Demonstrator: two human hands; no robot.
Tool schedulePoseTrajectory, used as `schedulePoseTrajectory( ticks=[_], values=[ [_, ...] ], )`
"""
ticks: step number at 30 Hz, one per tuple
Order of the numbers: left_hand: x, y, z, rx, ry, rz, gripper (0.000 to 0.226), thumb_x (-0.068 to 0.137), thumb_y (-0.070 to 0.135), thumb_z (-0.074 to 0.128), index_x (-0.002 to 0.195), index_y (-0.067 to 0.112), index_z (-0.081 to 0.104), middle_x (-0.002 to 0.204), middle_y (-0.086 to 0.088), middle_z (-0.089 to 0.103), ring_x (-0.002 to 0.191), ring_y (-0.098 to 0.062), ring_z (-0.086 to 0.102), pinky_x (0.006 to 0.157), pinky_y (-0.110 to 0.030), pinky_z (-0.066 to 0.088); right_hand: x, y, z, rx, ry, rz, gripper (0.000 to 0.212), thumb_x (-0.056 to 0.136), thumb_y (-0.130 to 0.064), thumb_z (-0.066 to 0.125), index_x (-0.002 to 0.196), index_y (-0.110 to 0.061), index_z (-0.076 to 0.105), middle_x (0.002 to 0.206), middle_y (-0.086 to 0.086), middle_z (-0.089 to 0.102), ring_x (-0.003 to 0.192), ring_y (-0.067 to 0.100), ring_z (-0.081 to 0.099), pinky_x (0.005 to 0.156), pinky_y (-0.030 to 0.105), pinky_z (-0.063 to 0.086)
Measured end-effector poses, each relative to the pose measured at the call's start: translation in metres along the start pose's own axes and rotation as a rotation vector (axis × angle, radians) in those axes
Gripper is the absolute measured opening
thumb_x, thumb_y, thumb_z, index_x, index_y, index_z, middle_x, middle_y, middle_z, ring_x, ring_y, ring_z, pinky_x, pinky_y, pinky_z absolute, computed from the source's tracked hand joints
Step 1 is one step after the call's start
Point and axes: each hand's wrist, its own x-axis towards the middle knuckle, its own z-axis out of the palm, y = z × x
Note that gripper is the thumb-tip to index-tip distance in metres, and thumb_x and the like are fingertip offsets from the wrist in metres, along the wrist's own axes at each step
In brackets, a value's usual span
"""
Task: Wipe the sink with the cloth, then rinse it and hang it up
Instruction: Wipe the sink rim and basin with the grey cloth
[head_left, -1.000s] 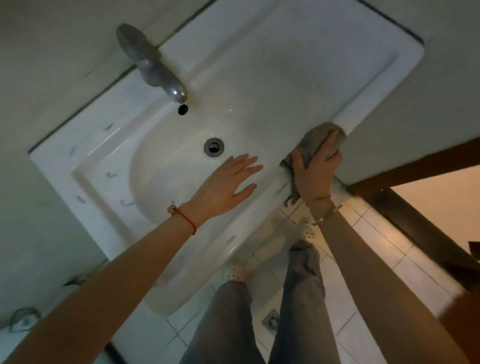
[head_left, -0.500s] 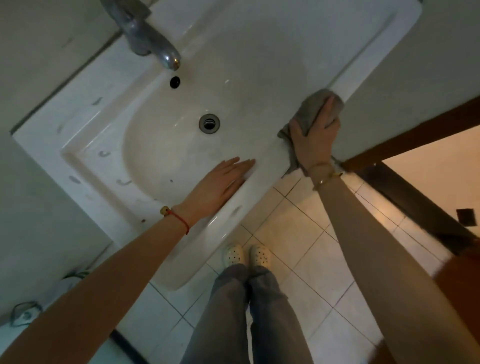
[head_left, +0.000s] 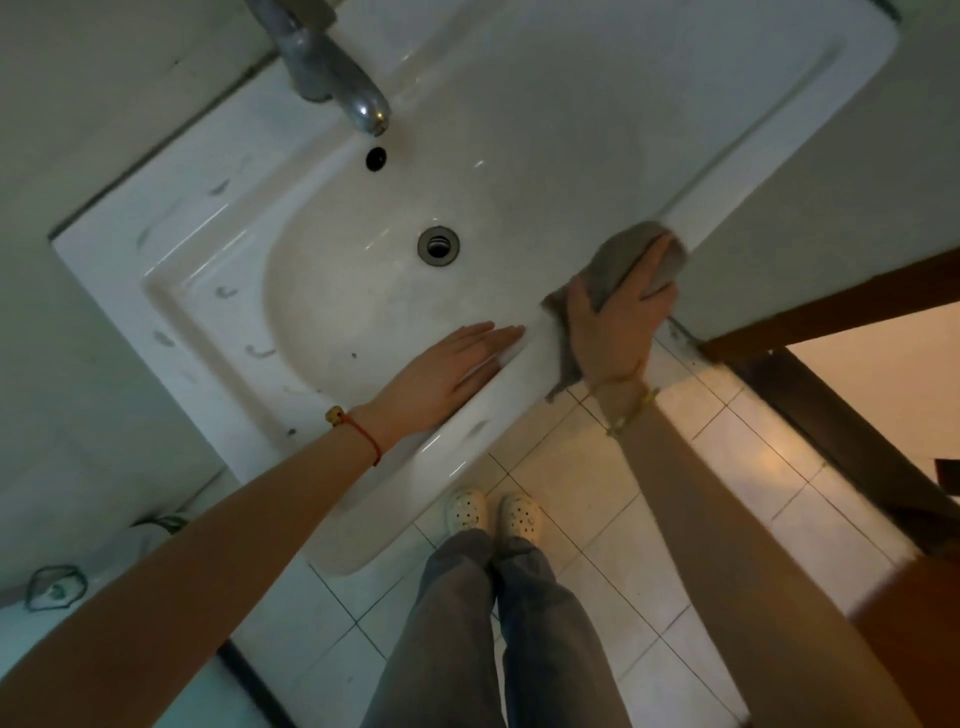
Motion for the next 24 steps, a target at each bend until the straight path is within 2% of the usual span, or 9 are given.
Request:
schedulePoseTrajectory(
  ticks=[3,7,11,14,16,18,20,24],
  values=[
    [-0.001,-0.004,-0.001,0.002,-0.014,-0.005,0.049,0.107,0.028,0.033,0.154,0.015,0.032,0.157,0.001,0.039,0.146,-0.018,0.031,0.12,-0.011,0.011,0.027,-0.007,-0.007,-0.052,0.083,0.057,0.093,0.087,-0.045,0.06,0.152,-0.005,0.008,0.147,0.032,0.023,0.131,0.043,0.033,0.11,0.046,0.034],
    [-0.002,-0.002,0.0,-0.014,-0.008,-0.029,0.047,0.107,0.026,0.038,0.152,0.013,0.035,0.155,-0.006,0.042,0.145,-0.019,0.034,0.116,-0.007,0.011,-0.032,-0.011,0.004,0.006,-0.008,0.012,0.099,0.084,-0.045,0.066,0.152,-0.006,0.005,0.15,0.031,0.017,0.134,0.042,0.027,0.115,0.044,0.028],
    [-0.004,0.002,-0.003,-0.001,-0.023,0.005,0.064,0.097,0.042,0.031,0.15,0.007,0.035,0.153,-0.015,0.043,0.141,-0.02,0.033,0.119,-0.026,0.019,-0.089,-0.009,0.018,0.053,-0.083,-0.034,0.101,0.083,-0.044,0.068,0.152,-0.003,0.006,0.148,0.033,0.019,0.134,0.042,0.029,0.112,0.034,0.024],
    [-0.002,0.001,-0.007,0.055,-0.022,-0.006,0.054,0.102,0.036,0.036,0.15,0.009,0.039,0.153,-0.011,0.045,0.144,-0.025,0.035,0.119,-0.023,0.018,-0.07,-0.006,0.015,0.027,-0.078,-0.065,0.1,0.083,-0.05,0.061,0.151,-0.004,0.004,0.142,0.033,0.025,0.125,0.041,0.038,0.107,0.048,0.04],
    [-0.002,-0.001,-0.011,0.105,-0.033,0.016,0.051,0.104,0.036,0.036,0.15,0.013,0.039,0.153,-0.005,0.045,0.146,-0.026,0.034,0.121,-0.028,0.02,-0.043,-0.007,0.01,0.013,-0.039,-0.029,0.095,0.083,-0.052,0.052,0.152,-0.006,0.003,0.14,0.031,0.027,0.121,0.039,0.04,0.104,0.048,0.042],
    [-0.009,-0.005,-0.022,0.167,-0.046,0.047,0.052,0.106,0.037,0.037,0.154,0.017,0.033,0.156,0.0,0.041,0.148,-0.023,0.031,0.123,-0.027,0.017,-0.022,-0.008,0.004,-0.008,0.006,0.002,0.093,0.084,-0.053,0.046,0.152,-0.006,0.004,0.139,0.031,0.028,0.121,0.039,0.039,0.105,0.044,0.04],
    [-0.023,-0.012,-0.039,0.212,-0.01,0.059,0.052,0.106,0.036,0.038,0.154,0.018,0.033,0.156,-0.002,0.042,0.146,-0.022,0.035,0.122,-0.025,0.015,-0.013,-0.007,0.002,-0.02,0.035,-0.002,0.091,0.087,-0.052,0.049,0.152,-0.006,0.005,0.14,0.032,0.027,0.123,0.041,0.038,0.107,0.043,0.037],
    [-0.08,-0.034,-0.074,0.306,0.149,0.102,0.046,0.104,0.033,0.041,0.145,0.014,0.049,0.144,-0.006,0.056,0.135,-0.023,0.05,0.119,-0.041,0.033,-0.036,-0.013,0.013,-0.024,0.059,0.044,0.088,0.09,-0.045,0.056,0.153,-0.009,0.007,0.146,0.032,0.023,0.131,0.042,0.031,0.112,0.042,0.029]
  ],
)
